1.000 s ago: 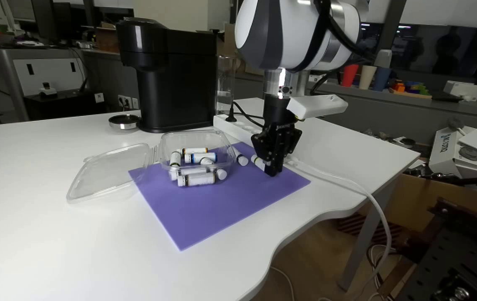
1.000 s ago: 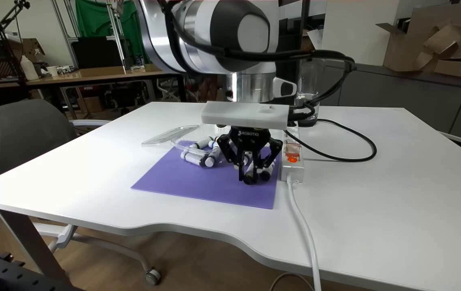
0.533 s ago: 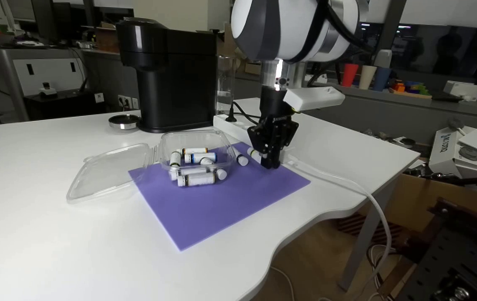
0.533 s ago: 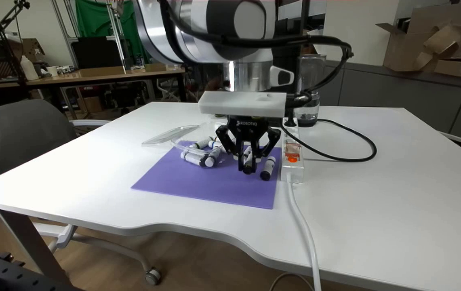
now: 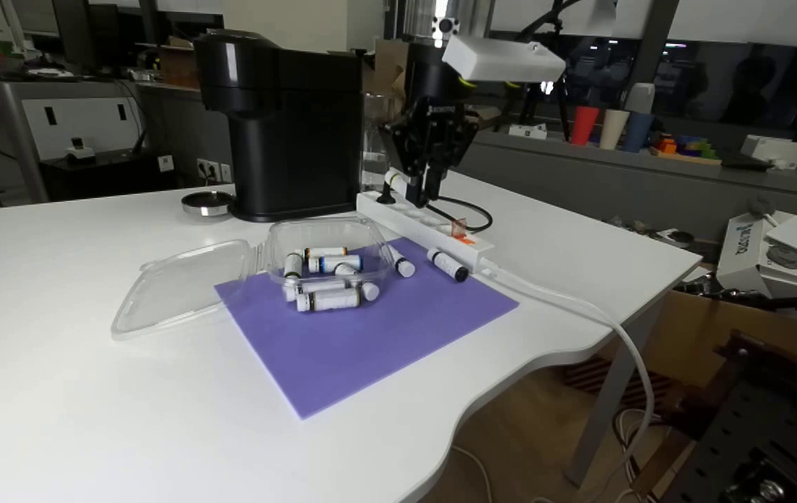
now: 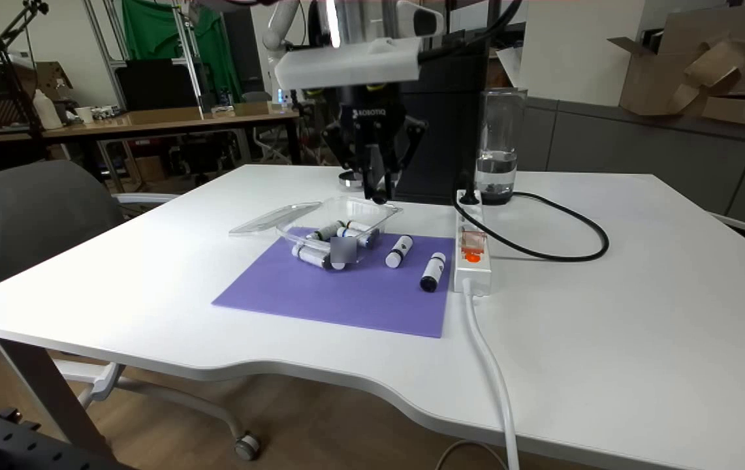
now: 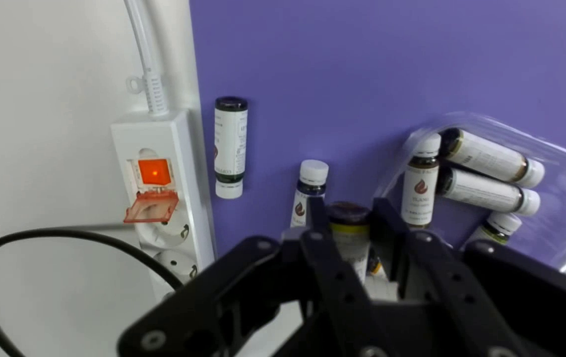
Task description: Pick up one bottle from the table and place it inside the container on the left
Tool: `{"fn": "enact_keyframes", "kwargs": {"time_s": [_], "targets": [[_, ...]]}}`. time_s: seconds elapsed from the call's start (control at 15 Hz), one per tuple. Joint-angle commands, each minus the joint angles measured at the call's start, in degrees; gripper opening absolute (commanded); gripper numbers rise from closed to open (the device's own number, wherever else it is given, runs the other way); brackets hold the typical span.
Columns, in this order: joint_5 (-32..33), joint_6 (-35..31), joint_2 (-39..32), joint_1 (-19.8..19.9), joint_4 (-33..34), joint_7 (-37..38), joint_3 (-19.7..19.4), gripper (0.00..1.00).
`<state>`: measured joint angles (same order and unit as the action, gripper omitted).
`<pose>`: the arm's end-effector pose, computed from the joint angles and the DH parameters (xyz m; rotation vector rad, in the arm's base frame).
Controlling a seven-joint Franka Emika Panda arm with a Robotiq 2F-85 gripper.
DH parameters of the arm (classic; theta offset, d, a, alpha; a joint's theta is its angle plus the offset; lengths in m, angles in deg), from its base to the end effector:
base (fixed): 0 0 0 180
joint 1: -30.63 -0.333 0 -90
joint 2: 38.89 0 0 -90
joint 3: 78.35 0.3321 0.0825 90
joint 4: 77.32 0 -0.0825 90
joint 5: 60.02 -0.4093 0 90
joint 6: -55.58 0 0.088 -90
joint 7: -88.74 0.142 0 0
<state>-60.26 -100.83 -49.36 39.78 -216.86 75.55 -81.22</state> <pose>0.5092 -0.1093 0.2001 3.1056 0.0280 0.1674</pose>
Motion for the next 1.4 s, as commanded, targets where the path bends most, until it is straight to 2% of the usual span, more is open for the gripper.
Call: {"fn": "enact_keyframes", "kwargs": {"time_s": [0.0, 0.47, 1.0, 1.33], "targets": [[0.52, 3.88, 3.29, -1.78, 0.51, 0.74, 0.06, 0.07], [0.35, 4.82, 0.25, -3.65, 4.11, -0.71, 0.61, 0.07], [-1.15, 6.84, -5.71, -3.51, 7.72, -2.26, 2.93, 0.07], [0.27, 7.15, -8.98, -3.68, 9.83, -2.92, 3.36, 0.07]]}}
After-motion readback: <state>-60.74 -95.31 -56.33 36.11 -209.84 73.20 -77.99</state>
